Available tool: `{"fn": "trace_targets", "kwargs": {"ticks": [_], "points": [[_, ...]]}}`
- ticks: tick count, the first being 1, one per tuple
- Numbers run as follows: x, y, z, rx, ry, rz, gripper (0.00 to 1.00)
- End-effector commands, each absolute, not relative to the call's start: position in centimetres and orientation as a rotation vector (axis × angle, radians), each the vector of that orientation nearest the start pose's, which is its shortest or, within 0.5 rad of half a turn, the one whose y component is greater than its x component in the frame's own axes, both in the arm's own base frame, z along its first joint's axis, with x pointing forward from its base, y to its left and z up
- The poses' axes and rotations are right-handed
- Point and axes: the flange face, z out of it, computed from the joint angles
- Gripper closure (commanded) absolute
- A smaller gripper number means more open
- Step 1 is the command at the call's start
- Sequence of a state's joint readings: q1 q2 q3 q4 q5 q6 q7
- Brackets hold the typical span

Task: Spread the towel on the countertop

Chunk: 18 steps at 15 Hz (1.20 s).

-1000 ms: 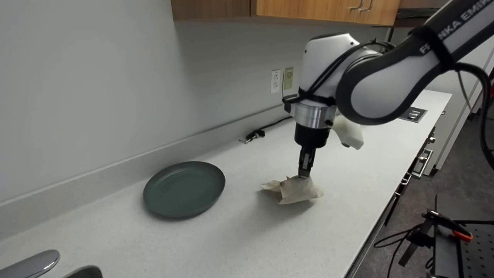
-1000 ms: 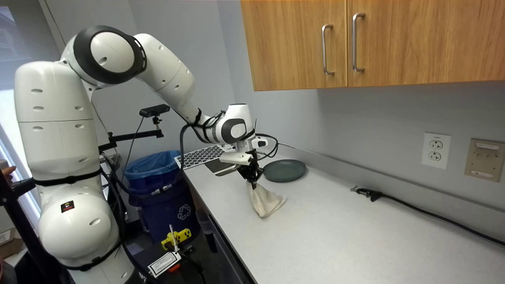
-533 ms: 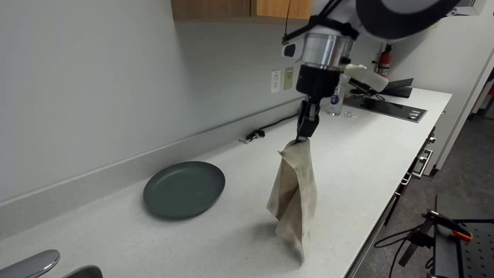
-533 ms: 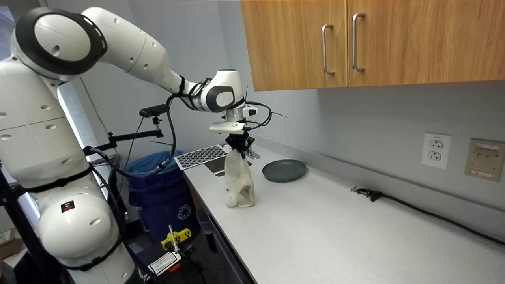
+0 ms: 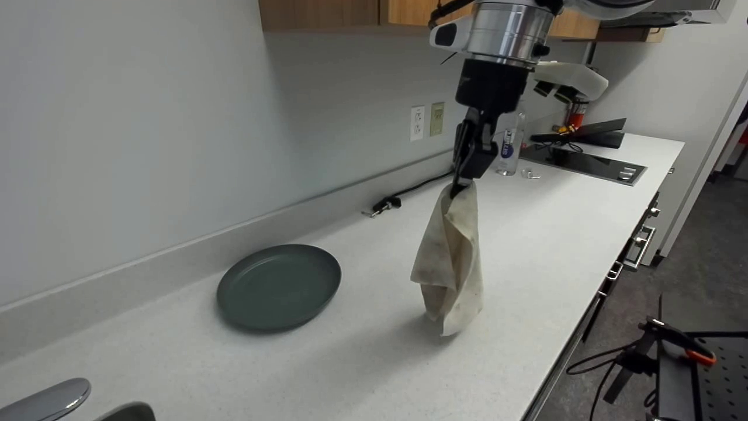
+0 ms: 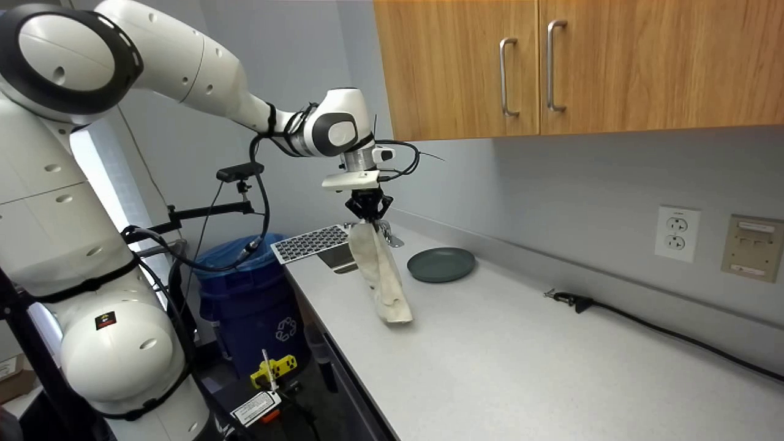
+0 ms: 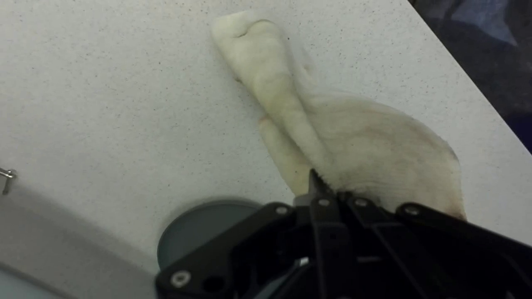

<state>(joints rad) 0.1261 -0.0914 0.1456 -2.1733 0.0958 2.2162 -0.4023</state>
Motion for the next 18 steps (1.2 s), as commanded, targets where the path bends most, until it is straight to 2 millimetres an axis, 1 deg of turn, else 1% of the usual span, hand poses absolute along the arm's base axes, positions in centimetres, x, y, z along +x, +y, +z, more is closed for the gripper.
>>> {"fn": "trace_targets", "kwargs": {"ticks": [1,5,7,8,9,11,13,16,18], "points": [[50.7,16.5,44.7,-2.91,-0.981,-0.209,0.99],[50.5,19.2,44.5,-2.859,-0.997,-0.218,0.99],[50.7,19.3,44.0,-2.856,-0.964,-0.22,0.99],[50.9,19.0,43.7,-2.857,-0.934,-0.214,0.99],[51.3,18.2,43.3,-2.882,-0.891,-0.233,0.99],[51.9,16.0,41.7,-2.925,-0.814,-0.242,0.99],[52.4,13.2,39.6,-2.962,-0.752,-0.249,0.99],[52.3,8.3,36.0,-3.018,-0.63,-0.198,0.99],[51.9,5.7,34.1,-3.065,-0.567,-0.168,0.99]]}}
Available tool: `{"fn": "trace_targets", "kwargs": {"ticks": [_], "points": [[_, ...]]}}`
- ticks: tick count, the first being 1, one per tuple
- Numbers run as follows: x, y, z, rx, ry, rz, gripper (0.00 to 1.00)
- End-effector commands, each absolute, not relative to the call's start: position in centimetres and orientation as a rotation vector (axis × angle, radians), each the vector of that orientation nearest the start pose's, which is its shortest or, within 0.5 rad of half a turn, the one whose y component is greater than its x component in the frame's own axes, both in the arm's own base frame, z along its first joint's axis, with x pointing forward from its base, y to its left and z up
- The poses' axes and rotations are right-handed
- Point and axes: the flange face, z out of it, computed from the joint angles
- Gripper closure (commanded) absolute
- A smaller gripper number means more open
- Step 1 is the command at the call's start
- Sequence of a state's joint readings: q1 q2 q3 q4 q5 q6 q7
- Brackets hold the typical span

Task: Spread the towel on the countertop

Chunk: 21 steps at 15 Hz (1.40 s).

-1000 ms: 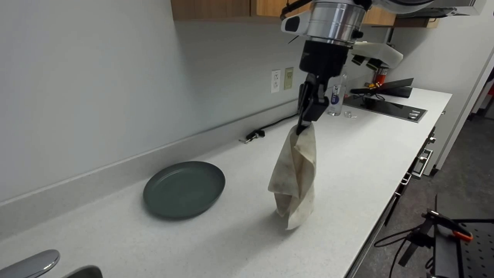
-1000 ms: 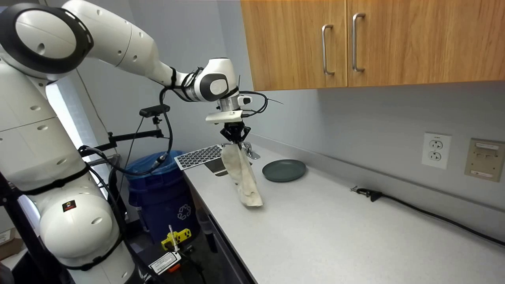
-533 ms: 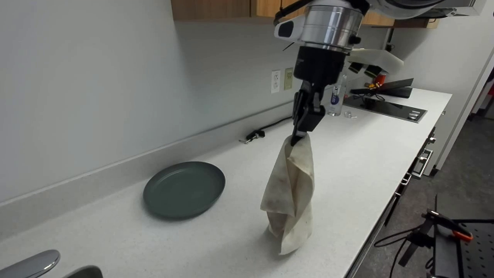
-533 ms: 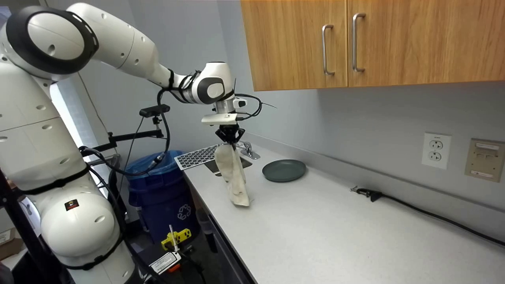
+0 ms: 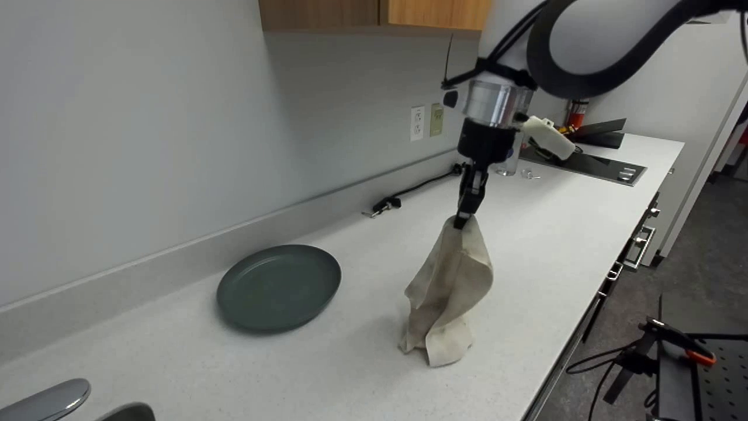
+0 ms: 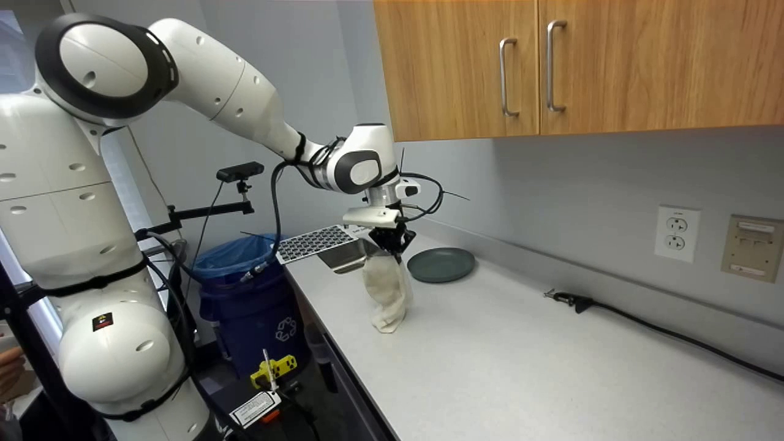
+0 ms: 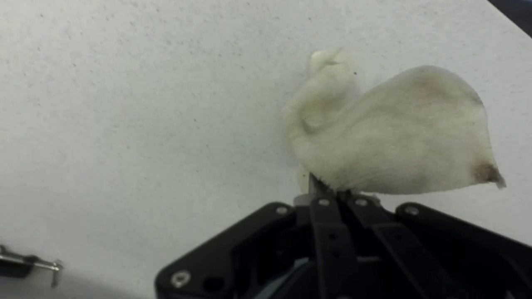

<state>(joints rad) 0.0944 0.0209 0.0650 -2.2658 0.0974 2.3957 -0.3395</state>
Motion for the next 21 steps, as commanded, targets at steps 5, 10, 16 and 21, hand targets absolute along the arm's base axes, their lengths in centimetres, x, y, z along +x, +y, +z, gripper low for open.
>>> {"fn": "trace_targets", "kwargs": {"ticks": [5,10,16,21], "points": [[50.4,0.9,29.6,-3.243,-0.509,-0.104,0.99],[49.1,-1.2,26.1,-3.445,-0.492,0.012,0.99],[48.6,-1.3,24.4,-3.523,-0.439,0.054,0.42],[48.5,0.5,24.9,-3.463,-0.413,-0.006,0.05]]}}
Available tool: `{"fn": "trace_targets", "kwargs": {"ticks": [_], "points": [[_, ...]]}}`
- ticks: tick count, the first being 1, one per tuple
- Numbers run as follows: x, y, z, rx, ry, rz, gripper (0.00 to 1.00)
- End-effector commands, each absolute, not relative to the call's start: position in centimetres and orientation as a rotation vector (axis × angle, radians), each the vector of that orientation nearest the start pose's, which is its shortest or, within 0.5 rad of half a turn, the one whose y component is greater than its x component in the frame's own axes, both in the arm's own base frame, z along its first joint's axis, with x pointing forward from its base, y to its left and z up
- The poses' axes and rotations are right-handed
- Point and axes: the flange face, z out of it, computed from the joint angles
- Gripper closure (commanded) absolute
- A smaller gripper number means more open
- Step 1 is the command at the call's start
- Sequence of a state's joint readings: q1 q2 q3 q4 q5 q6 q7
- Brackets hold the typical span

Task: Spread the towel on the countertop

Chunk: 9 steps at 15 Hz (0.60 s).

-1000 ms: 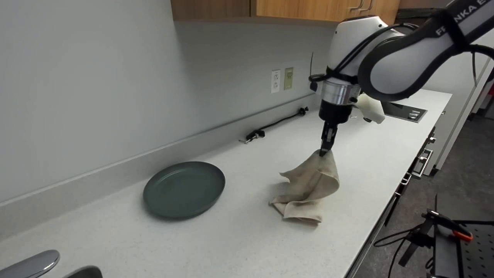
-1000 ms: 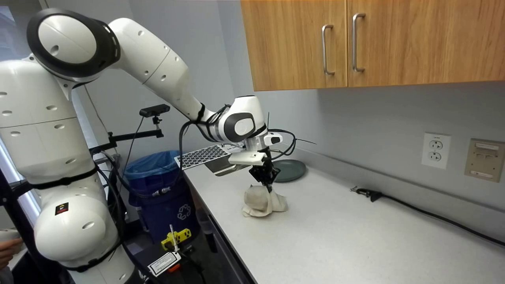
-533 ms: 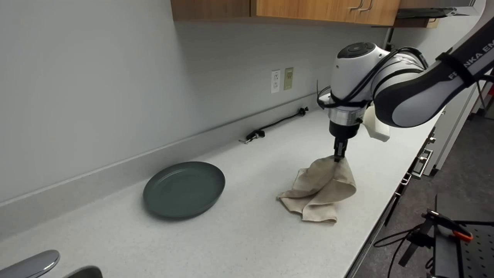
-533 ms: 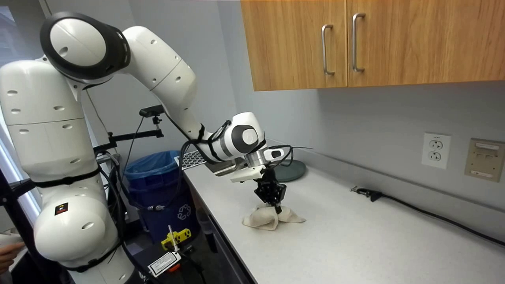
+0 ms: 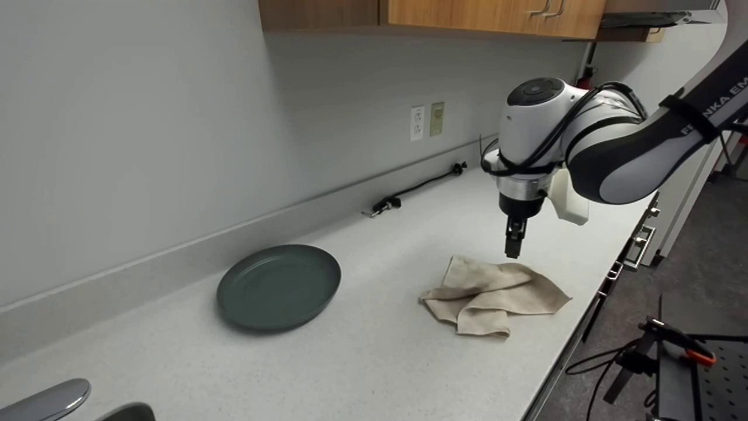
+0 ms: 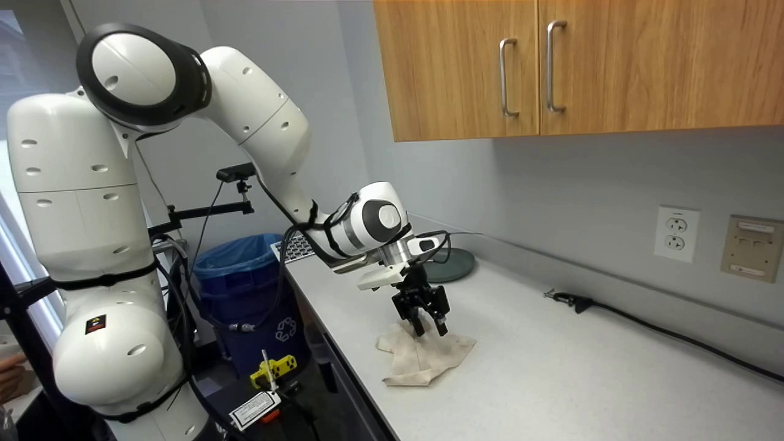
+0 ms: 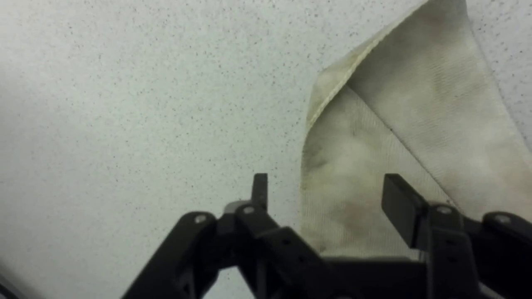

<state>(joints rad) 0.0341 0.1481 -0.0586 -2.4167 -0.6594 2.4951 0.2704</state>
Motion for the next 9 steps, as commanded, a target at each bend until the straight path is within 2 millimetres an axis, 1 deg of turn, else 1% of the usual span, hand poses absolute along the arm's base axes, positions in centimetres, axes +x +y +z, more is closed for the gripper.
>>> {"fn": "trace_targets", "kwargs": {"ticks": [1,4,6,9], "points": [[48.4,1.3,25.1,-3.43,-0.394,-0.016,0.0],[48.1,4.7,25.8,-3.315,-0.329,-0.039,0.0],[47.9,6.9,25.6,-3.261,-0.316,-0.03,0.0],[47.8,9.4,24.9,-3.19,-0.267,-0.004,0.0]]}}
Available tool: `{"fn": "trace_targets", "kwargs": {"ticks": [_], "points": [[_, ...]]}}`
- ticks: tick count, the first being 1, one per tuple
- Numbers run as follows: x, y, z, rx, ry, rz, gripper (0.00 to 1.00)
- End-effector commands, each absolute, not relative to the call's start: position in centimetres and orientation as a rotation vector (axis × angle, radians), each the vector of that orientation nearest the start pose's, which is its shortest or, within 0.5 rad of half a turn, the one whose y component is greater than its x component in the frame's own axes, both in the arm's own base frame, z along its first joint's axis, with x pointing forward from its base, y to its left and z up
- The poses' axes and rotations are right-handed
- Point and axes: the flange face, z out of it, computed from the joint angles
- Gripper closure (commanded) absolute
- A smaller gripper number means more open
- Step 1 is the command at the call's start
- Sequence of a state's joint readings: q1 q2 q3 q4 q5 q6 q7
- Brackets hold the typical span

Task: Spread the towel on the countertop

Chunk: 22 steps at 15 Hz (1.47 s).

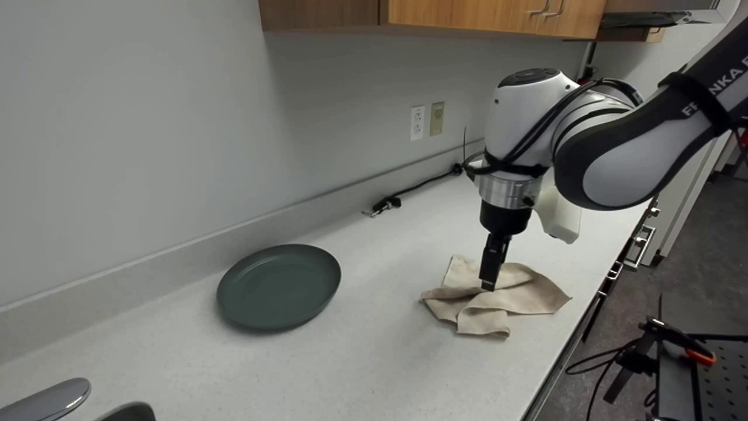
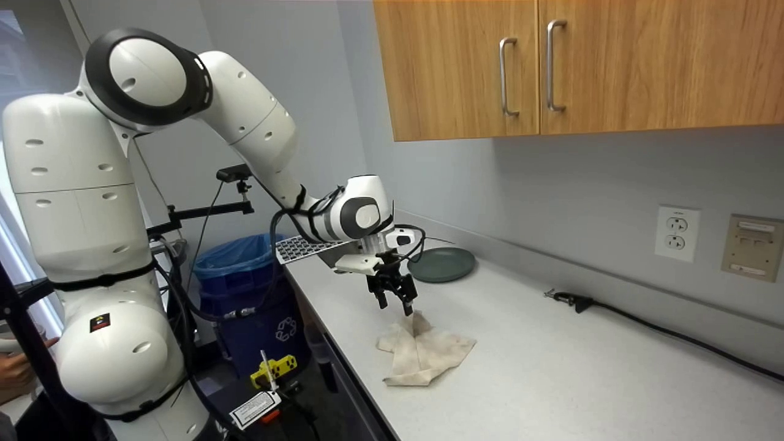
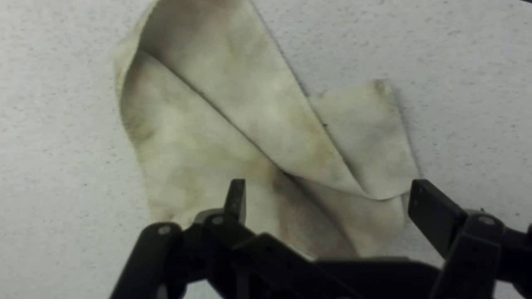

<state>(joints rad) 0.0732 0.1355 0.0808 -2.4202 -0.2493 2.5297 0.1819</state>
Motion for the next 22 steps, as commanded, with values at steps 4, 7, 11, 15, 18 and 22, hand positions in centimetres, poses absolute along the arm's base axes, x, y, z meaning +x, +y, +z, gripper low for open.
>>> {"fn": "trace_targets", "kwargs": {"ticks": [4,7,11,15,18,22], "points": [[49.1,10.1,23.7,-3.146,-0.18,-0.061,0.0],[50.3,9.8,23.0,-3.149,-0.205,-0.127,0.0],[52.1,8.0,22.4,-3.163,-0.197,-0.187,0.0],[53.3,5.0,22.4,-3.177,-0.157,-0.198,0.33],[53.9,2.6,22.2,-3.188,-0.115,-0.191,0.56],[54.1,1.2,20.8,-3.189,-0.082,-0.155,0.87]]}}
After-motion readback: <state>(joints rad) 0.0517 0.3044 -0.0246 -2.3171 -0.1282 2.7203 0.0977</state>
